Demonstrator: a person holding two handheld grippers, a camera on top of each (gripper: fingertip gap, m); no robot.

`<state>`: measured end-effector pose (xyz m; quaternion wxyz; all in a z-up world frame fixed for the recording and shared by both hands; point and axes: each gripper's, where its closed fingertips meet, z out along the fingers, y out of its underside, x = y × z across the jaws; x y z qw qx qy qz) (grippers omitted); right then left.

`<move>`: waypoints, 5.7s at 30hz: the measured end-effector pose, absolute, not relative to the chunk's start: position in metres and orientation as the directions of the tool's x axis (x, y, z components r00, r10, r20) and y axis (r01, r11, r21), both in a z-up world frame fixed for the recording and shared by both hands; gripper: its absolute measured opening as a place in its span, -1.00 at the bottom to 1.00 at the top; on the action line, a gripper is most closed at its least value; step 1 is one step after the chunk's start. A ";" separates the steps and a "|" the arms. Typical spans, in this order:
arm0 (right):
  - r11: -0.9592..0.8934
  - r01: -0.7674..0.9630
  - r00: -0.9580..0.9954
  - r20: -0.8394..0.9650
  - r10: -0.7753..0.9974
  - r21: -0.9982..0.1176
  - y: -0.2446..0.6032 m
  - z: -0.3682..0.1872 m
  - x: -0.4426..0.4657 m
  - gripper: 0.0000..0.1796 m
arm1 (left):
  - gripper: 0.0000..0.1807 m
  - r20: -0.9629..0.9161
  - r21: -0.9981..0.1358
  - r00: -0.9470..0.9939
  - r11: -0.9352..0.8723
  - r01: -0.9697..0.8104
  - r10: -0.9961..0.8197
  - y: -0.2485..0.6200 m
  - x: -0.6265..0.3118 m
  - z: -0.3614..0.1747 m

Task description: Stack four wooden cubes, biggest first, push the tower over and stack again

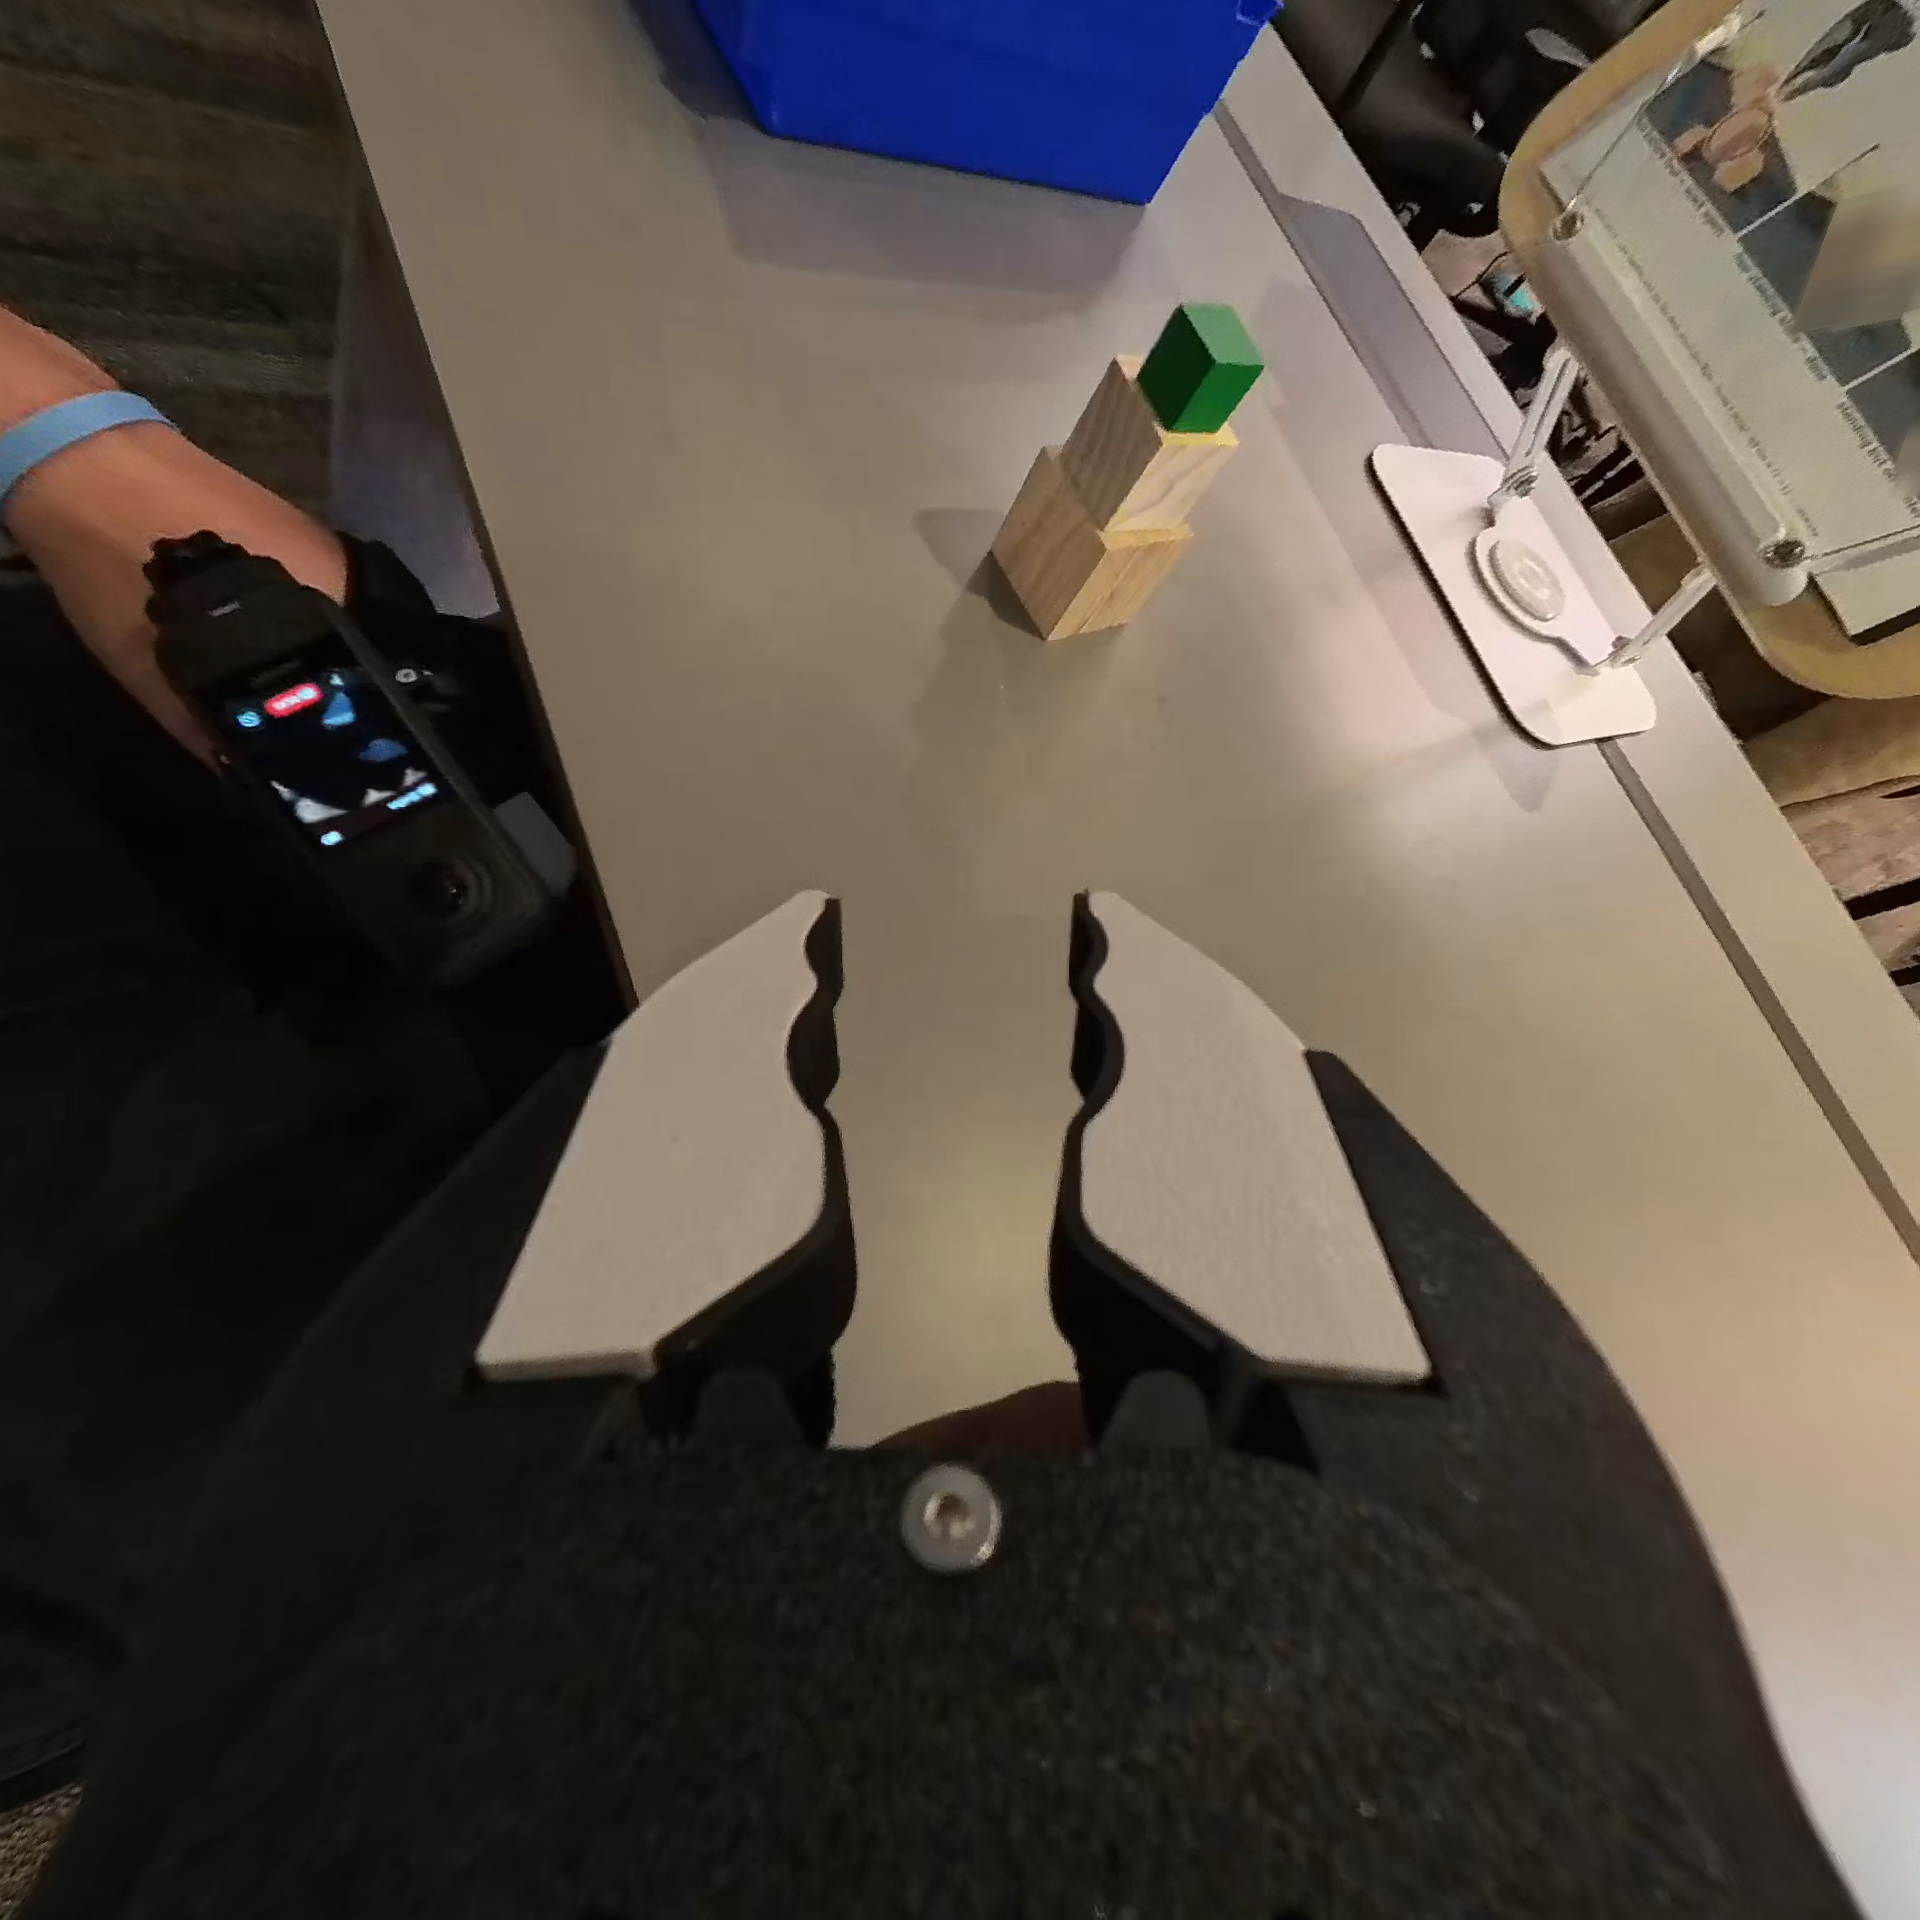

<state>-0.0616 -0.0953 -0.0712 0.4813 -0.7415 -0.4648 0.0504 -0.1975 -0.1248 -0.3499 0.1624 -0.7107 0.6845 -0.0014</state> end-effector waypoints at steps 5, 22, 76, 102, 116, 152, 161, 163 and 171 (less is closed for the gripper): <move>-0.089 0.658 0.557 0.405 0.725 -0.748 -0.099 -0.067 -0.062 -0.55 | -0.70 -0.201 -0.286 0.028 0.031 -0.958 -0.979 -0.147 -0.196 -0.325; -0.158 0.629 0.628 0.378 0.681 -0.761 -0.073 -0.081 -0.059 -0.55 | -0.70 -0.336 -0.817 0.296 0.120 -0.564 -0.894 0.016 -0.180 0.001; -0.296 0.053 0.866 -0.104 0.489 -0.954 -0.019 -0.094 -0.098 -0.55 | -0.47 -0.144 -0.965 0.838 -0.114 -0.237 -0.526 0.047 -0.266 -0.097; -0.258 0.156 0.919 0.044 0.393 -0.953 -0.034 -0.100 -0.051 -0.62 | -1.00 -0.021 -0.890 0.281 -0.110 -0.443 -0.960 -0.019 -0.099 -0.139; -0.283 0.119 0.923 0.000 0.385 -0.952 -0.034 -0.109 -0.034 -0.66 | -1.00 -0.109 -0.867 0.781 -0.326 -0.377 -0.616 0.103 -0.241 -0.136; -0.249 0.297 0.865 0.149 0.478 -0.922 -0.012 -0.122 -0.094 -0.58 | -0.37 -0.042 -0.956 0.843 -0.223 -0.189 -0.536 0.063 -0.262 -0.112; -0.260 0.297 0.871 0.150 0.467 -0.919 -0.013 -0.123 -0.088 -0.58 | -0.36 -0.075 -0.950 0.834 -0.216 -0.227 -0.547 0.065 -0.250 -0.112; -0.262 0.292 0.873 0.144 0.466 -0.920 -0.014 -0.123 -0.087 -0.59 | -0.27 -0.081 -0.943 0.845 -0.234 -0.237 -0.528 0.079 -0.241 -0.105; -0.263 0.317 0.868 0.167 0.468 -0.911 -0.017 -0.124 -0.087 -0.59 | -0.02 -0.131 -0.909 0.887 -0.303 -0.286 -0.443 0.150 -0.180 -0.113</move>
